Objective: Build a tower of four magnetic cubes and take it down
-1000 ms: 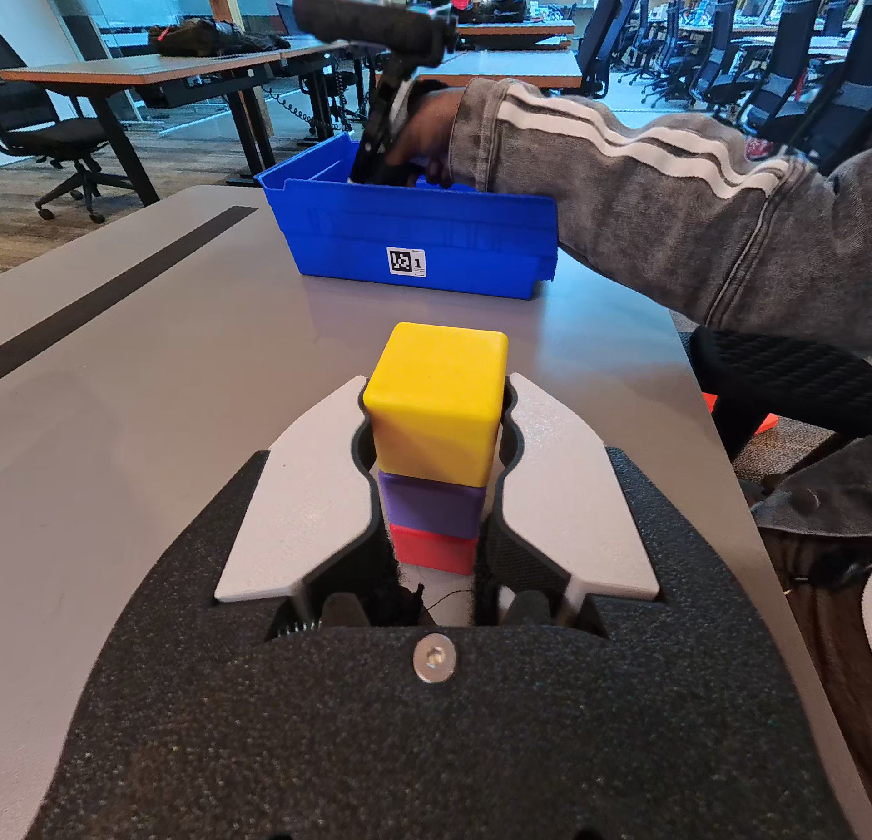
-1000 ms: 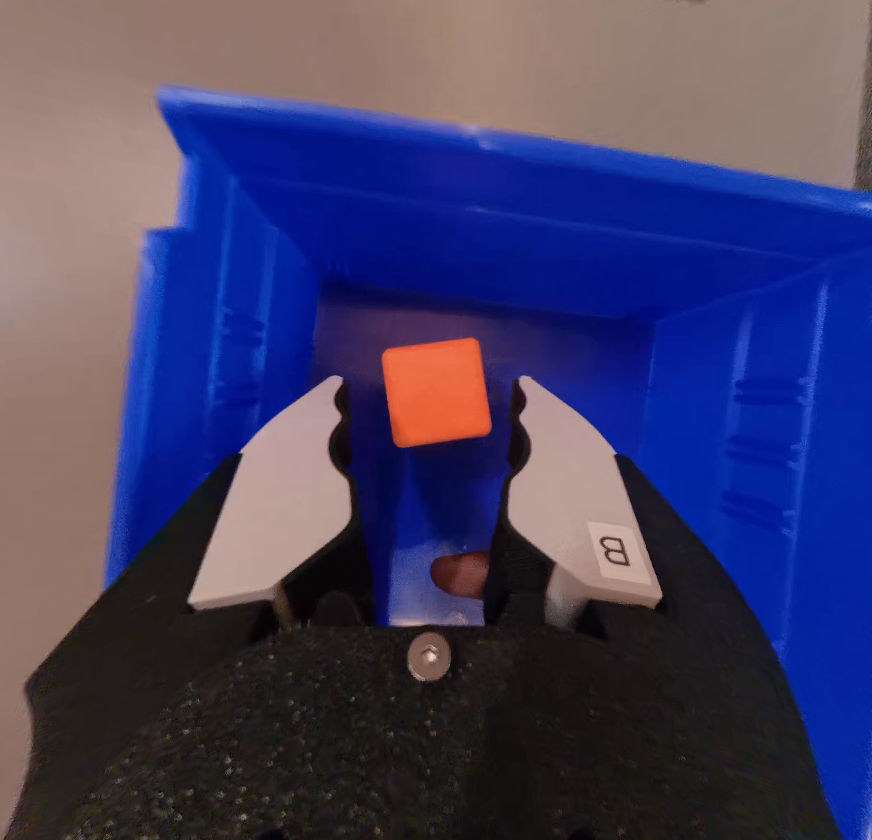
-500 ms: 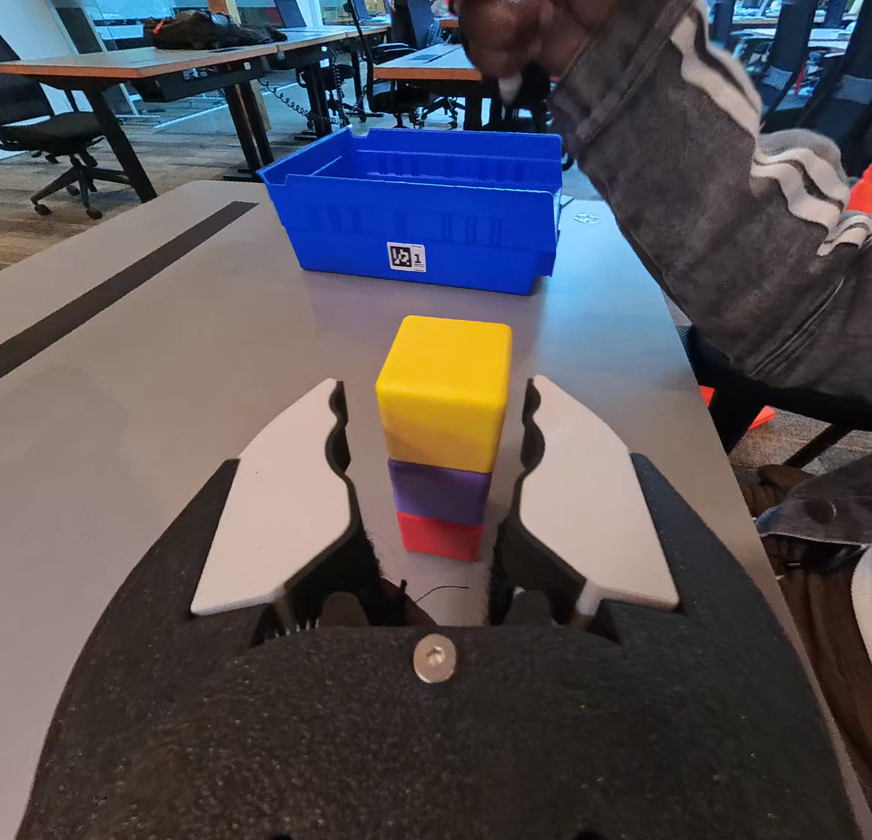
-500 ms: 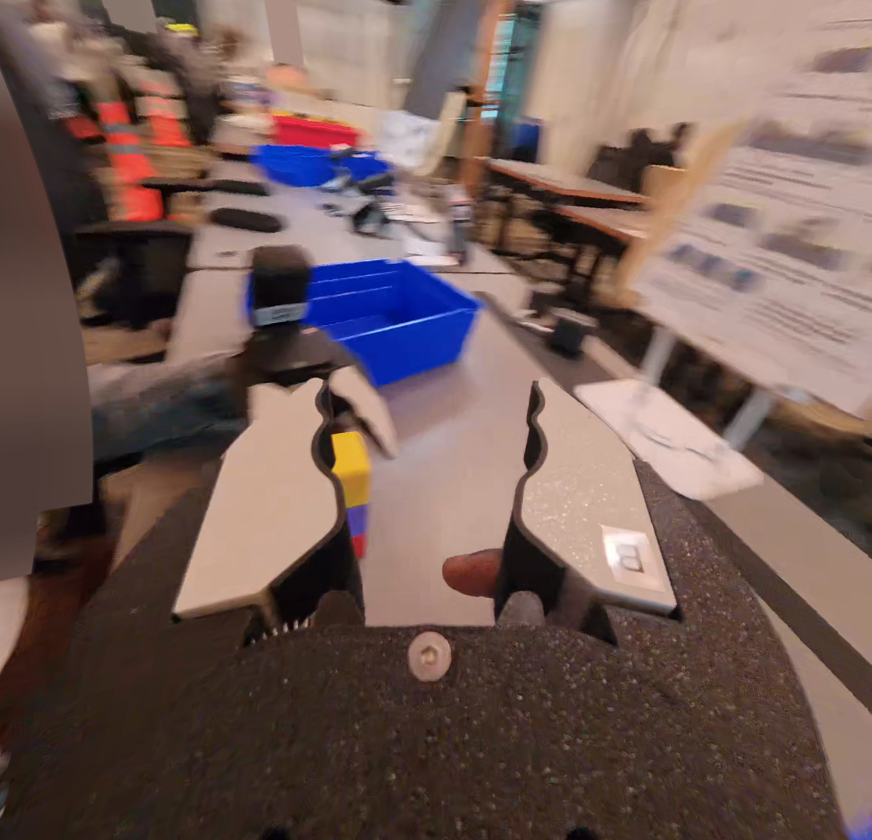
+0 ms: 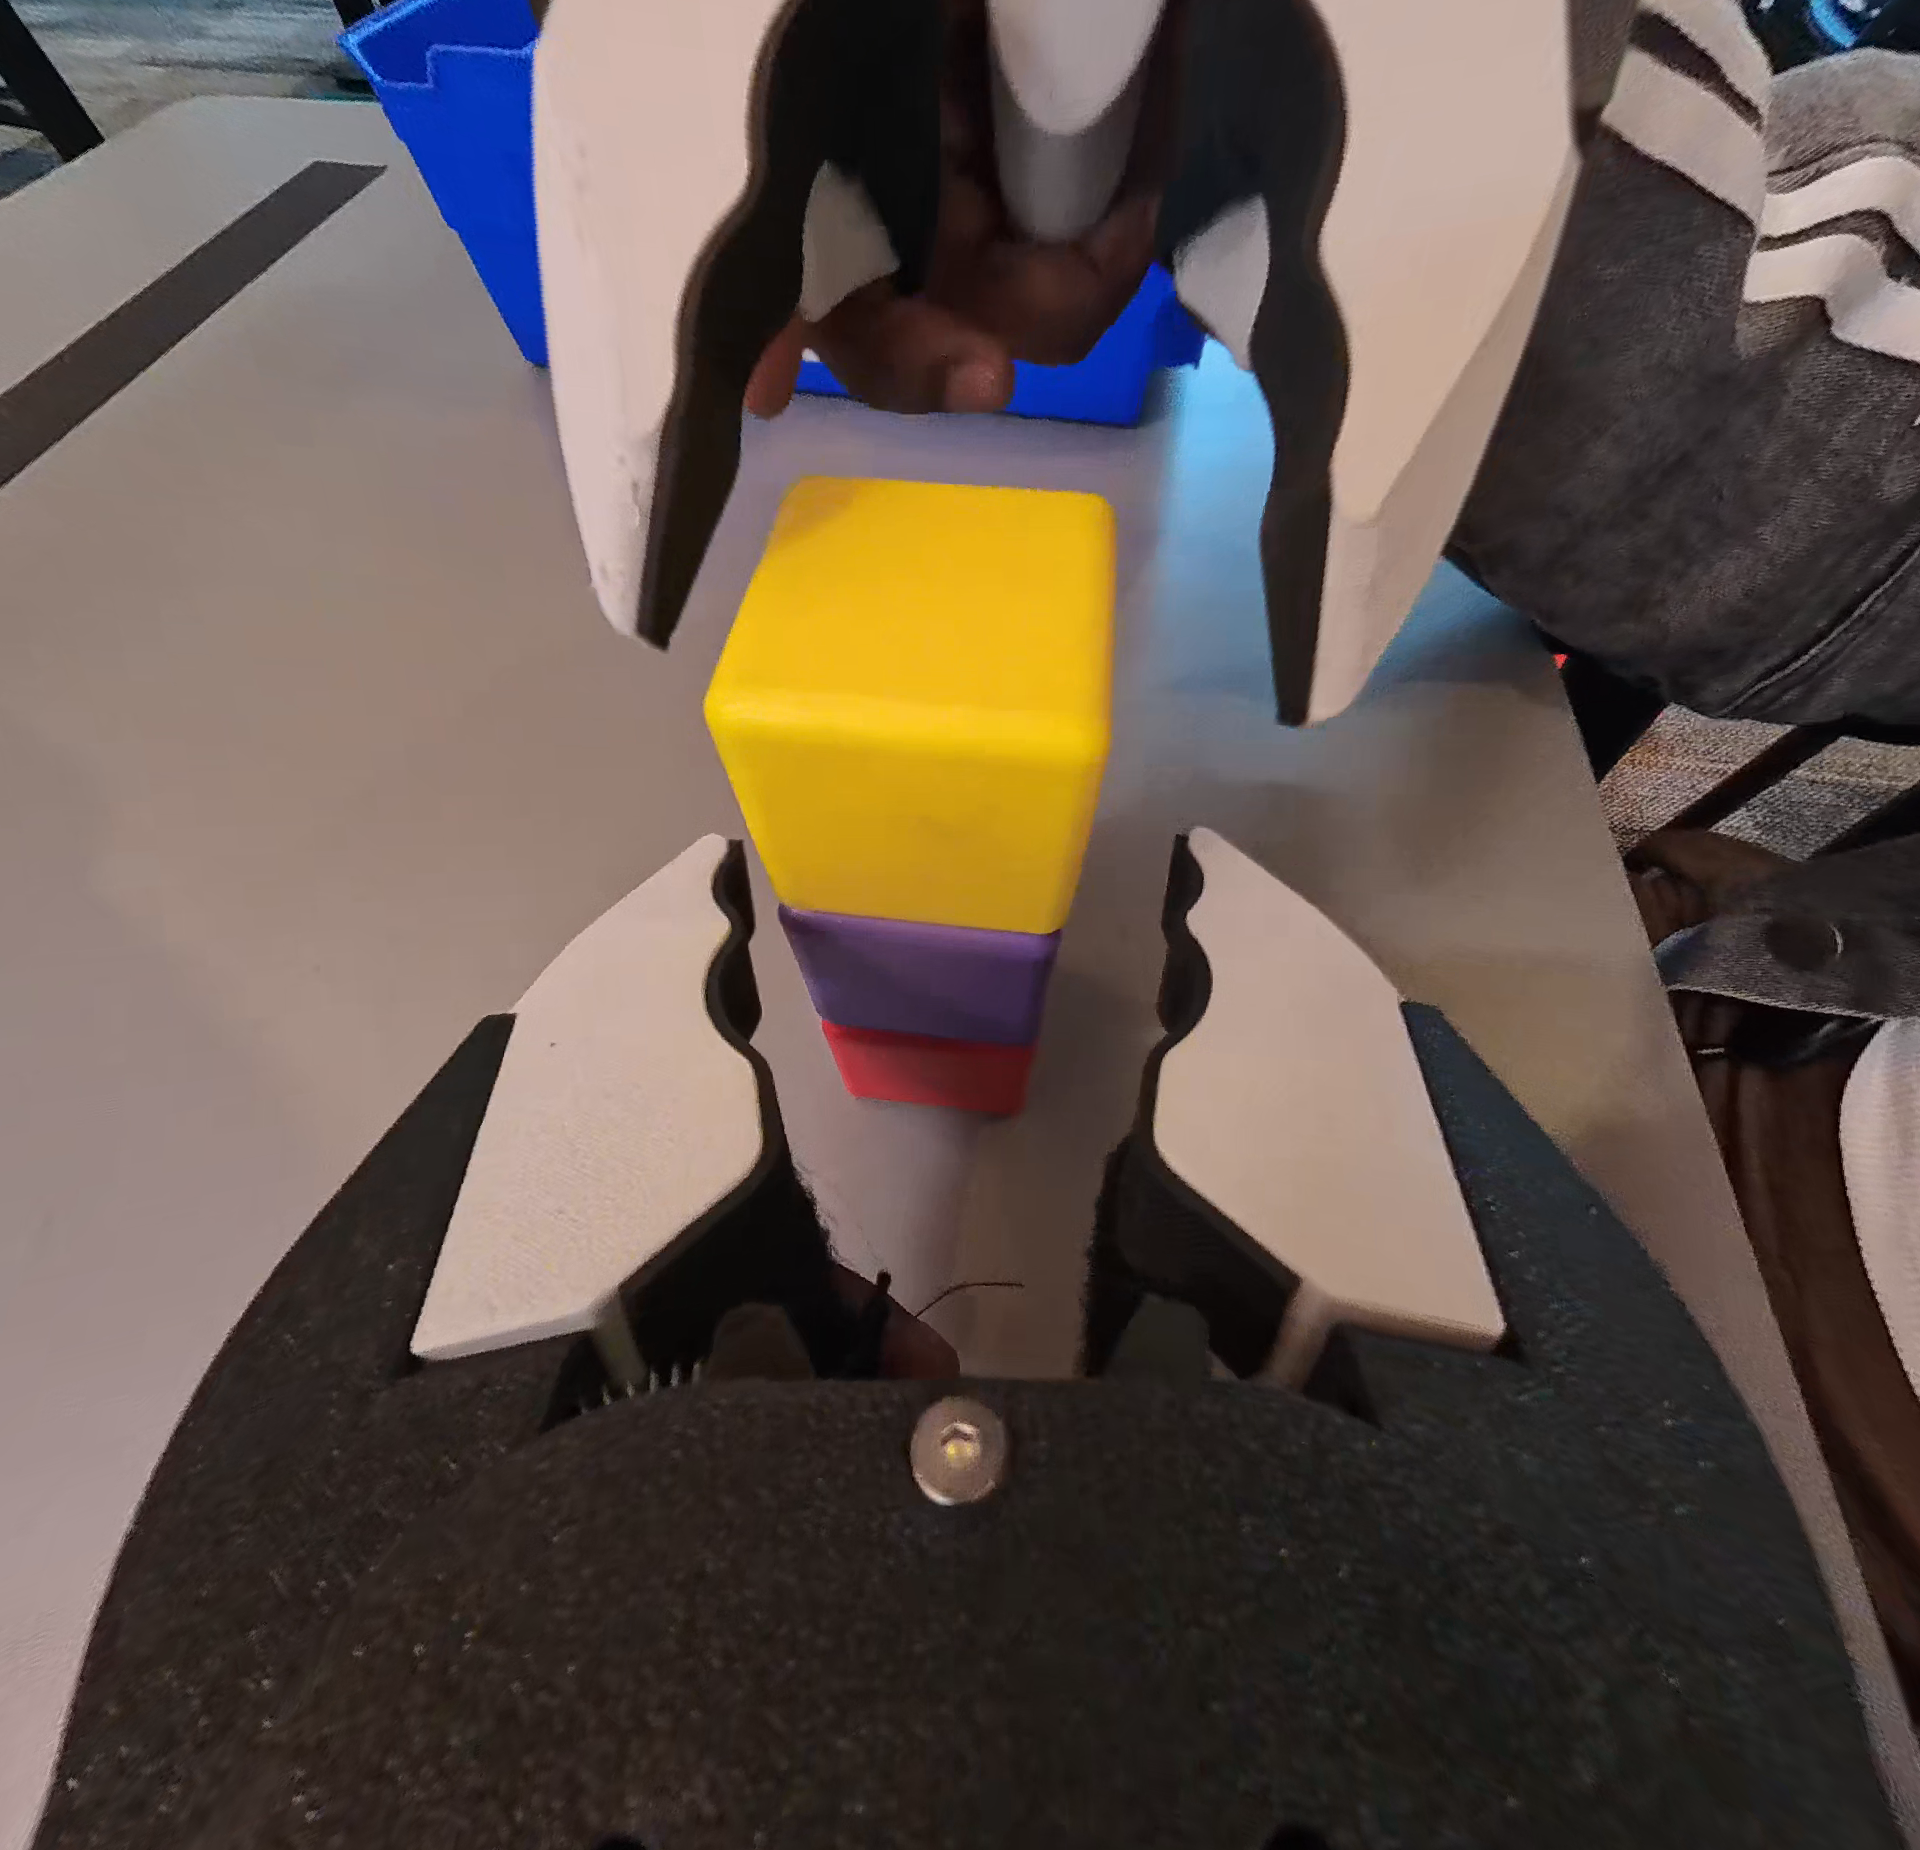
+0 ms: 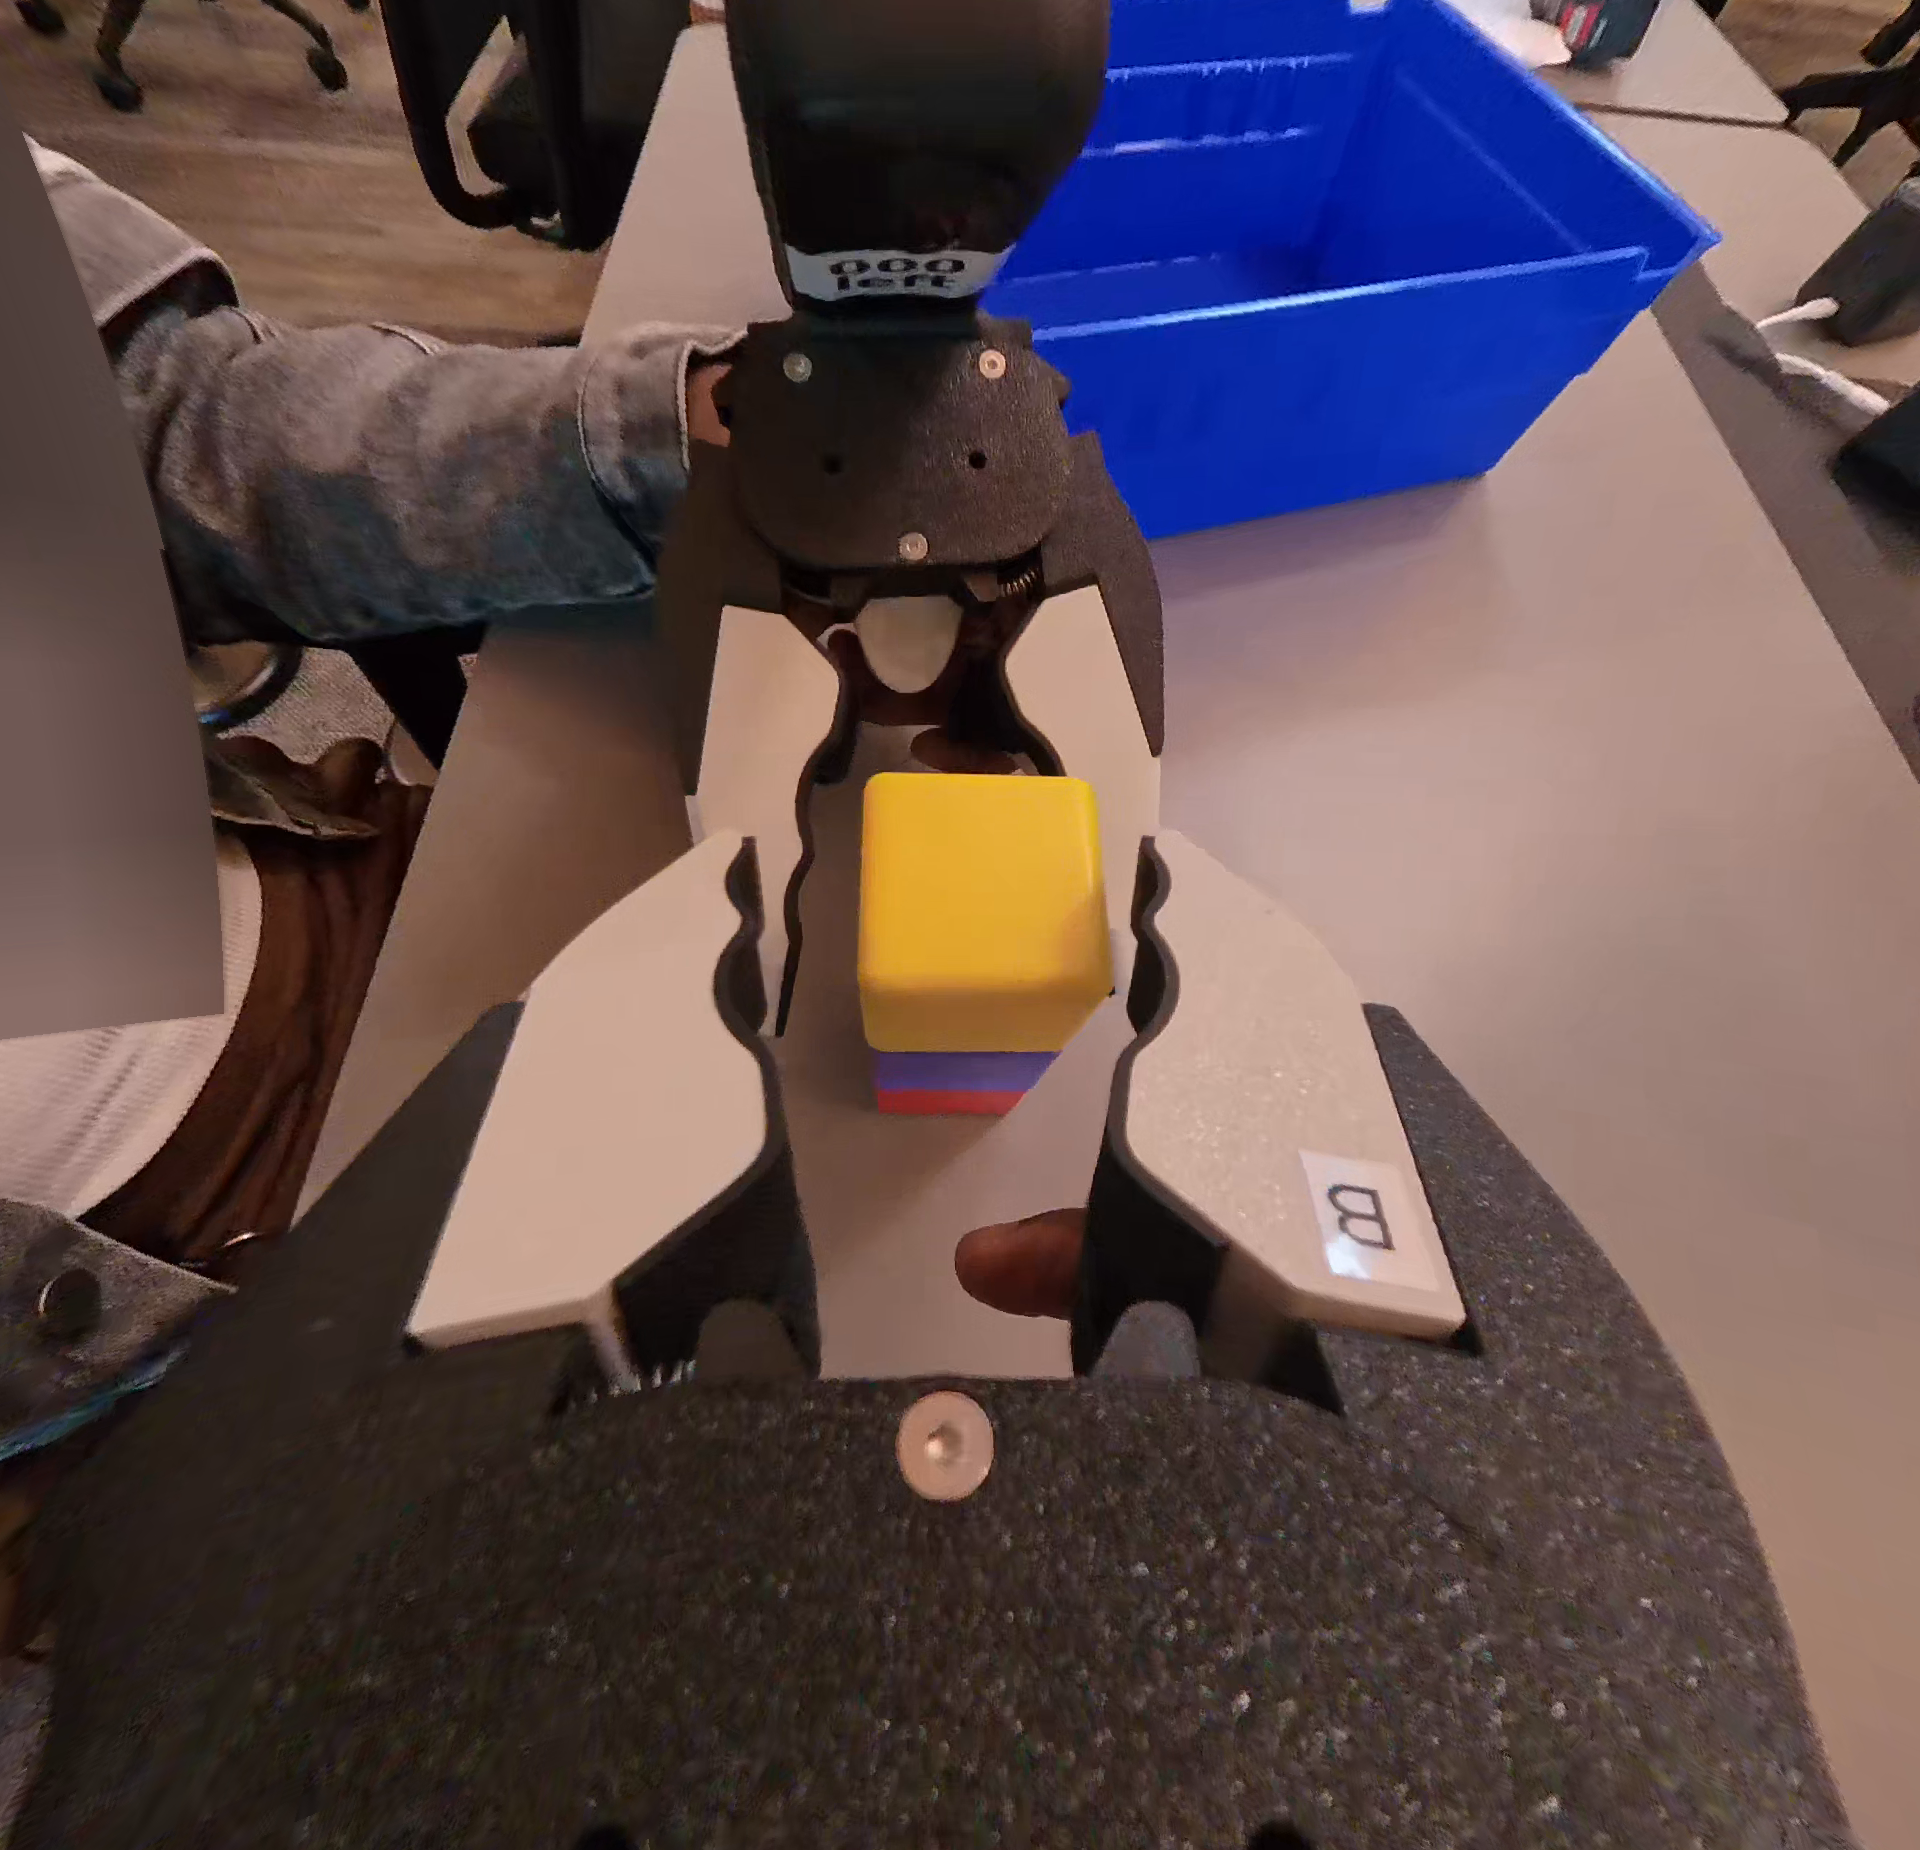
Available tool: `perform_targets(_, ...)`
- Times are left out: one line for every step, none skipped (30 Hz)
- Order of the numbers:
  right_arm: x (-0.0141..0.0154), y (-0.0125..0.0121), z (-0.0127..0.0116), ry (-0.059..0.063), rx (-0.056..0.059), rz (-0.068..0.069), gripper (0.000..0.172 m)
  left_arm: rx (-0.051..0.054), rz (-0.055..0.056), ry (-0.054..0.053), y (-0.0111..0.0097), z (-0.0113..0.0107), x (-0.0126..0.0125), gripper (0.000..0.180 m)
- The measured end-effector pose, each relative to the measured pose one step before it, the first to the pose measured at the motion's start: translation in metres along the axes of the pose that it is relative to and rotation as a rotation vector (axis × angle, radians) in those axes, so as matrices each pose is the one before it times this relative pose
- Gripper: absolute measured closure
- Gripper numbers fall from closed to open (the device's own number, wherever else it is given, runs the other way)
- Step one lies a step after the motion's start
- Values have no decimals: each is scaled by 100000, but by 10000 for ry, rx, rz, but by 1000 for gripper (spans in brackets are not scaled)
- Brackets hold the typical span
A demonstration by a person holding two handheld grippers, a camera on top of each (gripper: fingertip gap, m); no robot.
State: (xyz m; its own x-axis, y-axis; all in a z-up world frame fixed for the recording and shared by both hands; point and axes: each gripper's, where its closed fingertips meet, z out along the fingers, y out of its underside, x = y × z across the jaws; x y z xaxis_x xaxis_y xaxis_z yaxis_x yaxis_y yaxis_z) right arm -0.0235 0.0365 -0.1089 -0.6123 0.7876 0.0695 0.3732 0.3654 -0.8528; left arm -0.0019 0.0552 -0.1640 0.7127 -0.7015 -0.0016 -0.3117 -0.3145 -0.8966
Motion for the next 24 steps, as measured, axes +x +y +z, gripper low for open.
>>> perform_targets(32, 178, 125, 25, -93, -28, 105, -119, 70, -82, 190, 112, -63, 104)
perform_targets(96, 190, 92, 70, -84, -17, 109, -150, 65, -24, 225, 137, 18, 105)
perform_targets(117, 199, 70, 95, -95, -30, 115, -112, 67, 15, 173, 118, 68, 109)
perform_targets(119, 137, 12, 102, -57, -103, 123, -55, 95, -24, 88, 49, 30, 120)
perform_targets(-98, 6, -16, -9, 10, -104, 123, -33, 98, -139, 66, -53, -186, 131)
perform_targets(-40, -14, -13, 38, -7, -44, 123, 17, -50, 37, 12, -25, 34, 131)
perform_targets(10, -15, 9, 60, -30, -1, 123, 11, -41, 45, 10, -10, 17, 131)
perform_targets(-19, 4, 8, 46, -29, -37, 123, 3, 9, 8, 12, -6, 19, 131)
perform_targets(-4, 3, -10, 42, -29, -61, 123, 5, 21, -2, 8, -5, 11, 131)
perform_targets(14, 24, -33, 39, -30, -35, 123, -7, -1, -2, -1, 13, 5, 131)
perform_targets(13, 31, -43, 31, -25, -15, 124, -2, -20, -1, -11, 24, -1, 131)
perform_targets(-2, 31, -50, 20, -19, -12, 124, 1, -6, 1, -15, 25, 20, 131)
perform_targets(-8, 26, -31, 19, -15, -9, 124, -13, 4, 8, 0, 21, 29, 131)
perform_targets(-1, 12, -60, 27, -5, -15, 124, -7, -13, 21, -8, 26, 44, 131)
perform_targets(49, -34, -98, 88, 25, -49, 124, -4, -27, 22, -17, 17, 34, 131)
perform_targets(248, -372, -300, 239, 249, -51, 124, -6, -29, 12, 10, -27, 1, 131)
perform_targets(308, -1079, -729, 245, 690, 6, 124, -6, 54, 40, 37, -38, 56, 131)
perform_targets(229, -1583, -1112, 143, 940, 61, 124, -11, 59, 1, 22, -27, 37, 131)
perform_targets(593, -1776, -1335, 400, 951, 25, 124, 0, -10, 4, -13, 25, -2, 131)
perform_targets(943, -1662, -1407, 654, 748, -76, 124, -3, 5, -8, -5, 33, 7, 131)
perform_targets(1176, -1386, -1399, 806, 461, -99, 124, -15, 8, -12, -7, 15, 0, 131)
perform_targets(1575, -1130, -1388, 1048, 242, -90, 124, -2, -2, -7, -1, 5, -1, 131)
perform_targets(1722, -779, -1363, 1076, 10, -83, 124, -5, 1, -2, 2, 3, 4, 131)
perform_targets(1903, -496, -1354, 1101, -127, -1, 124, -4, 2, -1, 5, -3, -4, 131)
